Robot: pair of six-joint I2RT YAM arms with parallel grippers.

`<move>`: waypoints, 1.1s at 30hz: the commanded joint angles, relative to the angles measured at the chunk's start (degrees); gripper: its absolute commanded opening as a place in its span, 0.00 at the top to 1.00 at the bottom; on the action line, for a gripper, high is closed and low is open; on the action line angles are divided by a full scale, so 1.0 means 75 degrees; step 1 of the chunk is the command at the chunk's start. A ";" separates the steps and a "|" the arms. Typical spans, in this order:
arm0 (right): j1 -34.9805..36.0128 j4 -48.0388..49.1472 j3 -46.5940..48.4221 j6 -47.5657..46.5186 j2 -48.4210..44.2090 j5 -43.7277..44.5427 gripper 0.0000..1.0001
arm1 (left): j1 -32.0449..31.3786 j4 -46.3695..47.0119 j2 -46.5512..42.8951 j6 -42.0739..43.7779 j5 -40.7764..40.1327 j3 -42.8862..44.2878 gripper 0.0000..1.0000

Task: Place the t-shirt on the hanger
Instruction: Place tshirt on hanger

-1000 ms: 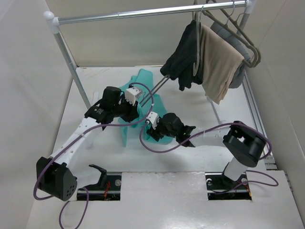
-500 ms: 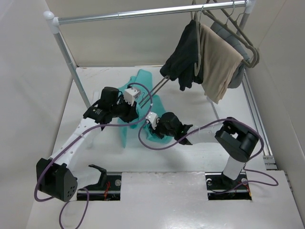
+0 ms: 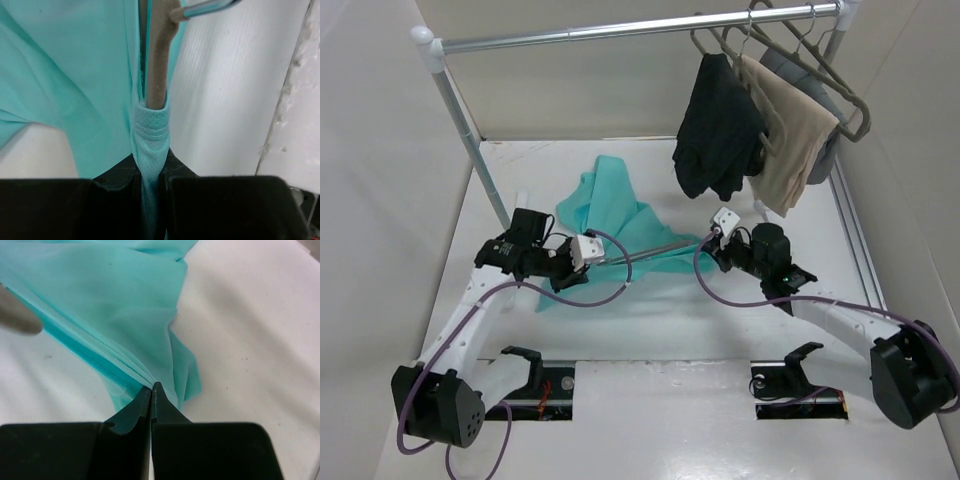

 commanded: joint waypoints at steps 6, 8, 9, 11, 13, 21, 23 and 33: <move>-0.0808 -0.1679 0.0650 -0.1275 -0.0550 0.0008 1.00 | -0.0286 -0.0108 0.0555 0.0531 -0.2622 -0.0023 1.00; -0.0633 -0.2021 0.1049 -0.1638 -0.0621 0.0008 1.00 | -0.0356 0.0101 0.0707 0.0358 -0.2879 0.0153 1.00; -0.0632 -0.2220 0.1154 -0.1744 -0.0714 0.0008 1.00 | -0.0356 0.0102 0.0708 0.0357 -0.2962 0.0154 1.00; -0.0481 -0.2373 0.1424 -0.1932 -0.0807 0.0008 1.00 | -0.0520 0.0102 0.0977 0.0427 -0.3150 0.0224 1.00; -0.0376 -0.2479 0.1576 -0.2119 -0.0808 -0.0086 1.00 | -0.0824 0.0323 0.1129 0.0124 -0.3711 0.0224 1.00; 0.0807 -0.2726 0.2372 -0.2483 -0.0014 -0.0542 1.00 | -0.1702 0.0453 0.2125 -0.0651 -0.3679 0.1054 1.00; 0.0809 -0.2655 0.2607 -0.2670 0.0327 -0.0822 1.00 | -0.1996 0.0547 0.2126 -0.0745 -0.3199 0.1243 1.00; -0.0103 -0.2538 0.3136 -0.3278 0.1559 -0.3878 0.59 | -0.2442 0.0453 0.2208 -0.0336 -0.2916 0.1584 1.00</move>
